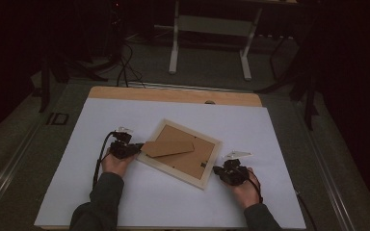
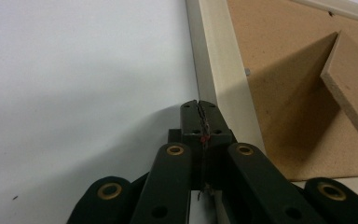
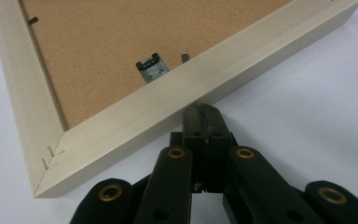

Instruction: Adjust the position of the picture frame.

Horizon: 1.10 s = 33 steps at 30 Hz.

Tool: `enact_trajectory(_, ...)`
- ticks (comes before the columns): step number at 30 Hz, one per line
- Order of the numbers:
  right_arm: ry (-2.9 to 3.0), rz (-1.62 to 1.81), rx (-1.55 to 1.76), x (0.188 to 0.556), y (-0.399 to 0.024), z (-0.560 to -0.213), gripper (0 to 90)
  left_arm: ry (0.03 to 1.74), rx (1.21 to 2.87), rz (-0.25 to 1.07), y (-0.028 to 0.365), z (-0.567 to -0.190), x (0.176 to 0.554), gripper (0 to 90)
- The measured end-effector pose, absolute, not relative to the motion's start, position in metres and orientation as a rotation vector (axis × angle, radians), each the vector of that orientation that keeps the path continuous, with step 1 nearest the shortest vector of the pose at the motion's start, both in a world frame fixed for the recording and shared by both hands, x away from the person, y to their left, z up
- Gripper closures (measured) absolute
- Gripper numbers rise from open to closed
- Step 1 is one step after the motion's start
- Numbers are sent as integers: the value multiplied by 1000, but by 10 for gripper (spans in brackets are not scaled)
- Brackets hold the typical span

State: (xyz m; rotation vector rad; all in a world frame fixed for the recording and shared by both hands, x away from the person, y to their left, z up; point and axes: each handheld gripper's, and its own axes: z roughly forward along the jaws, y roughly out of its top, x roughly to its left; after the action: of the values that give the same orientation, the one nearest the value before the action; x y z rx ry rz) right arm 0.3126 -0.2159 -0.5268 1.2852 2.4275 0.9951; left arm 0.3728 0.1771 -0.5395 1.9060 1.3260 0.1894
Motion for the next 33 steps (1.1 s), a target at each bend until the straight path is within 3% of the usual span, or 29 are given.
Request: enact_trajectory(33, 2389, 998, 1369, 352, -210, -527, 900, 1389, 1912, 214, 180, -536, 355, 900)
